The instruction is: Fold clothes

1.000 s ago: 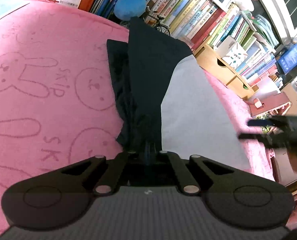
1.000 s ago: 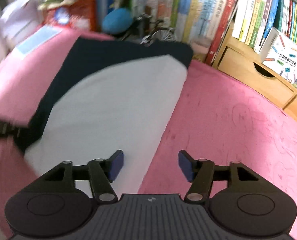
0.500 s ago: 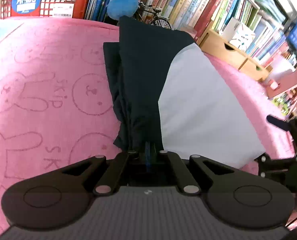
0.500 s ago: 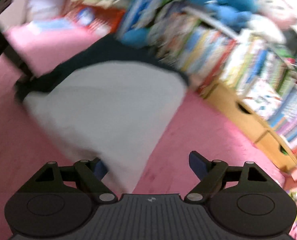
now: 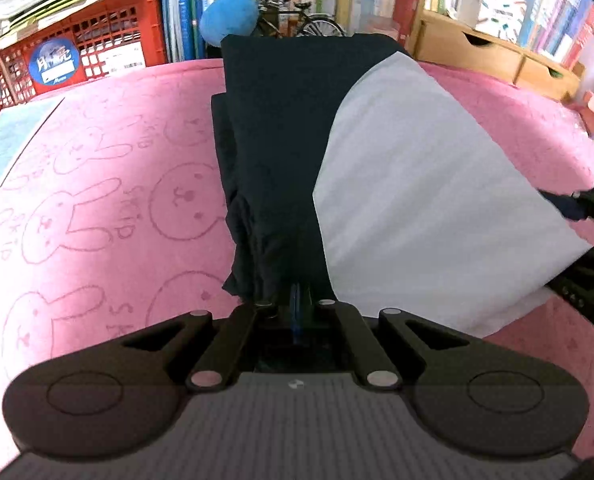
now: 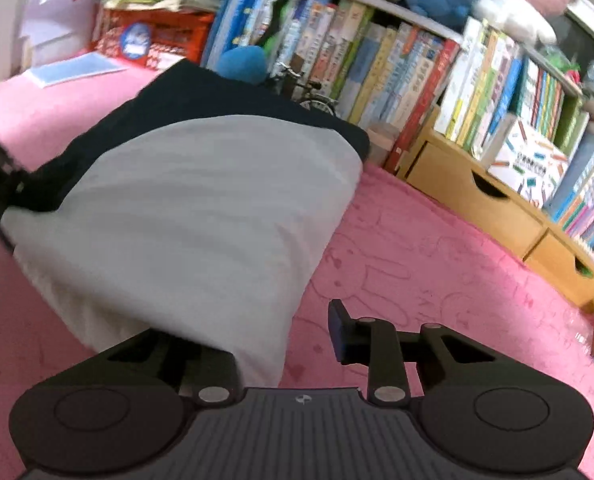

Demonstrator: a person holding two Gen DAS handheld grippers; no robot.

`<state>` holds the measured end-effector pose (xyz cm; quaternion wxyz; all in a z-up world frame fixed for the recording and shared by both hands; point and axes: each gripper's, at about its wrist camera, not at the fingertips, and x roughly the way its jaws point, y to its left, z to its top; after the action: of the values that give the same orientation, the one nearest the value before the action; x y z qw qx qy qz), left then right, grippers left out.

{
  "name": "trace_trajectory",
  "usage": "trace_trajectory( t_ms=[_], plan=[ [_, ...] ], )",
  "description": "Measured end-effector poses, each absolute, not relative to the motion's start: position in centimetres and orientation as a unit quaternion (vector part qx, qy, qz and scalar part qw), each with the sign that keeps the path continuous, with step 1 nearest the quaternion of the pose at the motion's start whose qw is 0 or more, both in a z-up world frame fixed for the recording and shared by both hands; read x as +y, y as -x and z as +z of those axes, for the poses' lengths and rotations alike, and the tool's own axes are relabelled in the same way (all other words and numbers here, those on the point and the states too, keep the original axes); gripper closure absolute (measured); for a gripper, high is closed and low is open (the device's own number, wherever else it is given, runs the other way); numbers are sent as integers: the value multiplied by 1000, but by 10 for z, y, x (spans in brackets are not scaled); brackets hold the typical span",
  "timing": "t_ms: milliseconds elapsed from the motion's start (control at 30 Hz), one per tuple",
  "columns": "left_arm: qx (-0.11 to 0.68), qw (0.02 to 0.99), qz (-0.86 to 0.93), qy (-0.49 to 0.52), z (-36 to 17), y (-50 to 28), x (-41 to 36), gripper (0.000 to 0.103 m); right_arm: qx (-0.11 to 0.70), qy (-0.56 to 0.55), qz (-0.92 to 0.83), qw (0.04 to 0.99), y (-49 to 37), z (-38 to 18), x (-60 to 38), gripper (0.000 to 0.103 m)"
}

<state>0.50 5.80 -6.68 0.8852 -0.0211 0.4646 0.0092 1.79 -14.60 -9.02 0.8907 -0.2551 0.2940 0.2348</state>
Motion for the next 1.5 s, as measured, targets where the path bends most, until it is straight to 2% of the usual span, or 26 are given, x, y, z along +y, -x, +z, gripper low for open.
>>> trace_trajectory(
  t_ms=[100,367,567,633,700,833,900,1067,1133,1167,1233,1267,1367,1467,1500],
  plan=[
    [473,881,-5,15,-65,1,51,100,276,285,233,888,-4,-87,-146,79],
    [503,860,-70,48,-64,34,23,100,267,331,234,874,47,-64,-196,79],
    [507,856,-87,53,-65,48,13,100,264,369,308,836,70,-74,-235,69],
    [511,852,-96,63,-66,46,18,100,310,326,331,829,56,-60,-239,65],
    [511,849,-108,73,-66,46,23,100,394,244,359,810,31,-39,-244,61],
    [512,845,-127,91,-67,43,31,100,579,16,428,694,-25,-12,-271,56],
    [511,844,-136,88,-67,42,32,100,585,-34,445,677,-42,3,-279,47],
    [513,841,-158,65,-66,40,31,100,524,5,463,715,-64,38,-265,41],
    [513,839,-165,73,-67,40,34,100,504,25,461,730,-70,46,-260,34],
    [513,838,-168,81,-68,40,37,100,496,37,456,738,-70,47,-258,28],
    [517,832,-171,109,-71,38,45,100,480,62,445,754,-72,50,-255,28],
    [521,827,-172,123,-72,35,49,100,472,74,439,761,-73,52,-253,31],
    [530,816,-180,145,-75,30,55,100,483,94,433,755,-63,6,-230,44],
    [550,797,-175,175,-76,23,63,101,481,165,413,755,-38,-49,-213,44],
    [558,790,-172,190,-75,20,66,101,458,208,410,761,-26,-49,-205,44]
  ],
)
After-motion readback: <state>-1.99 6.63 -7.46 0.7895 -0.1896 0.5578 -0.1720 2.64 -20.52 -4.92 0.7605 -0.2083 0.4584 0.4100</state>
